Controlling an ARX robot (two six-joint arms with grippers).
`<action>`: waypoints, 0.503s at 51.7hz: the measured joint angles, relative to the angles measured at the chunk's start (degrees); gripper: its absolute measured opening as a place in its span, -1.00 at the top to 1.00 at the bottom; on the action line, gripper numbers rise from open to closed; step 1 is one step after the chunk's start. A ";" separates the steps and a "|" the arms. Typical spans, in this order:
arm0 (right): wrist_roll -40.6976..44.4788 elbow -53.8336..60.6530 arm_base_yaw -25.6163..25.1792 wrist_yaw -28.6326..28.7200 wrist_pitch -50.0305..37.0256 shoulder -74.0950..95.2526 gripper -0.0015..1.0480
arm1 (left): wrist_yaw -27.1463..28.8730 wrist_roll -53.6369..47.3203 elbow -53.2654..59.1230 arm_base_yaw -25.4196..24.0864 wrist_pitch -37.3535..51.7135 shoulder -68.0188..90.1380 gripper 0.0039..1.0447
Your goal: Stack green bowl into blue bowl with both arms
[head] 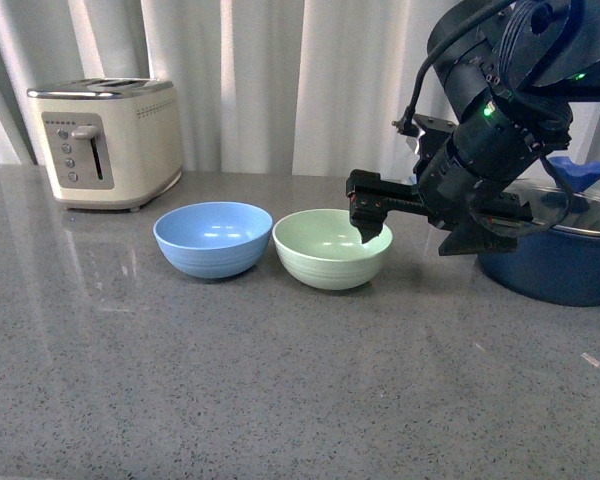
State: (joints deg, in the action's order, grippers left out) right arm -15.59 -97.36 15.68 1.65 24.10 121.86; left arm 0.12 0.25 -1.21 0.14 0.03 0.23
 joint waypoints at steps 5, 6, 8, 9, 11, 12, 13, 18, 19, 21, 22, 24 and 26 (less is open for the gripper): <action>0.63 -1.20 0.07 0.28 0.07 1.55 -0.81 | 0.00 0.00 0.00 0.00 0.00 0.00 -0.87; 0.81 -1.44 0.11 0.37 0.07 1.84 -0.81 | -0.02 0.00 0.00 0.00 0.00 0.00 -0.87; 0.92 -2.03 0.22 0.42 0.22 2.40 -0.81 | -0.02 0.00 0.00 0.00 0.00 0.00 -0.87; 1.11 -2.29 0.28 0.42 0.31 2.62 -0.81 | 0.00 0.00 0.00 0.00 0.00 0.00 -0.87; 1.38 -2.84 0.44 0.44 0.42 3.19 -0.81 | 0.00 0.00 0.00 0.00 0.00 0.00 -0.87; 1.55 -3.30 0.57 0.42 0.66 3.56 -0.81 | -0.02 0.00 0.00 0.00 0.00 0.00 -0.87; 1.70 -3.63 0.63 0.42 0.74 3.89 -0.81 | -0.02 0.00 0.00 0.00 0.00 0.00 -0.87; 2.32 -5.14 1.14 0.28 0.92 5.29 -0.81 | -0.02 0.00 0.00 0.00 0.00 0.00 -0.87; 2.34 -5.38 1.25 0.17 0.96 5.53 -0.81 | -0.02 0.00 0.00 0.00 0.00 0.00 -0.87; 2.38 -5.99 1.42 0.17 1.16 6.08 -0.81 | 0.00 0.00 0.00 0.00 0.00 0.00 -0.87; 2.54 -6.23 1.55 0.22 1.16 6.34 -0.81 | -0.02 0.00 0.00 0.00 0.00 0.00 -0.87; 2.75 -6.49 1.70 0.22 1.16 6.78 -0.81 | 0.00 0.00 0.00 0.00 0.00 0.00 -0.87; 2.80 -6.64 1.86 0.20 0.92 7.13 -0.81 | -0.02 0.00 0.00 0.00 0.00 0.00 -0.87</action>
State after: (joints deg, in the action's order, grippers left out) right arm -12.80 -104.01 17.54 1.85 25.02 128.99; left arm 0.10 0.25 -1.21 0.14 0.03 0.23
